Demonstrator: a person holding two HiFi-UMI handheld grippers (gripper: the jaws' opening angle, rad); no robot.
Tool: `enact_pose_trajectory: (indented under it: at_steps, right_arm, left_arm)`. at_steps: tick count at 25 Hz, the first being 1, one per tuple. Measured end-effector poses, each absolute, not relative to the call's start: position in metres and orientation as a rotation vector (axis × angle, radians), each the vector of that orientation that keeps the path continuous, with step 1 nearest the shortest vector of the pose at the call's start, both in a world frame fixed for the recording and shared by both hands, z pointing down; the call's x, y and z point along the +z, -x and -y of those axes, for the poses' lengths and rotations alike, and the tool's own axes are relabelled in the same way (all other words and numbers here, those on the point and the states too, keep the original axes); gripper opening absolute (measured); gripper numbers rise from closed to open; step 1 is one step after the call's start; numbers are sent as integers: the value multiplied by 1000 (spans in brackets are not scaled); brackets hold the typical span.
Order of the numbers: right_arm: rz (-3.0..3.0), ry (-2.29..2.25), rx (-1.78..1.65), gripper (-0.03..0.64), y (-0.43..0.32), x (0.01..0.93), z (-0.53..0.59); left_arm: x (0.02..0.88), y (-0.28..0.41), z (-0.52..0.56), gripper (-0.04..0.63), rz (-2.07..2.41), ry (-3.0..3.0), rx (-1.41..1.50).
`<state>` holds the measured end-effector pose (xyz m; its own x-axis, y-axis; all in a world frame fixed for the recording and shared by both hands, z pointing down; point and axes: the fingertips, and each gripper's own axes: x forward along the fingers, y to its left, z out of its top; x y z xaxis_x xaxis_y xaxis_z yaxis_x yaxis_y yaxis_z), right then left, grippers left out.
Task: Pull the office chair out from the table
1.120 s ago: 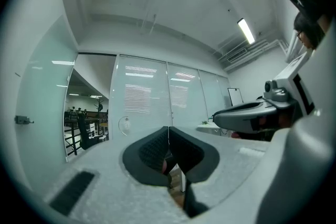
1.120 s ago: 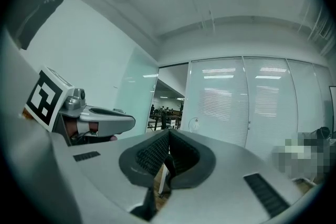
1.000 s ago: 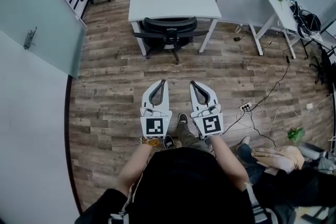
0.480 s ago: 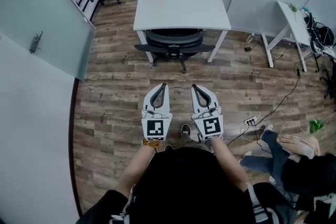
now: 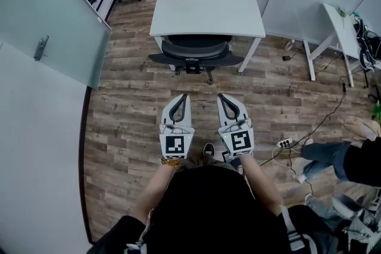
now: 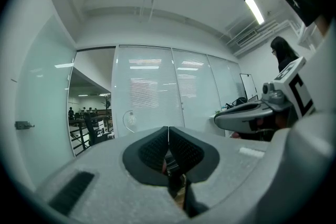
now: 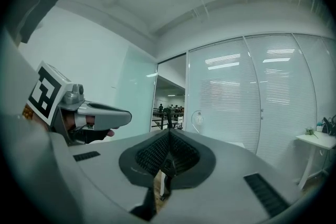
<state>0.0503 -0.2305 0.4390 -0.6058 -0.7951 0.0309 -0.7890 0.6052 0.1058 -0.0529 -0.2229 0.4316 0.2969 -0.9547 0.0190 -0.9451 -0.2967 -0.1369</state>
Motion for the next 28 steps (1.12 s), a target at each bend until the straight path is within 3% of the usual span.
enact_pose_trajectory:
  at_steps: [28]
  right_arm:
    - [2627, -1336, -118, 6, -24, 474, 345]
  left_arm:
    - [458, 103, 347, 20, -1752, 2499, -172]
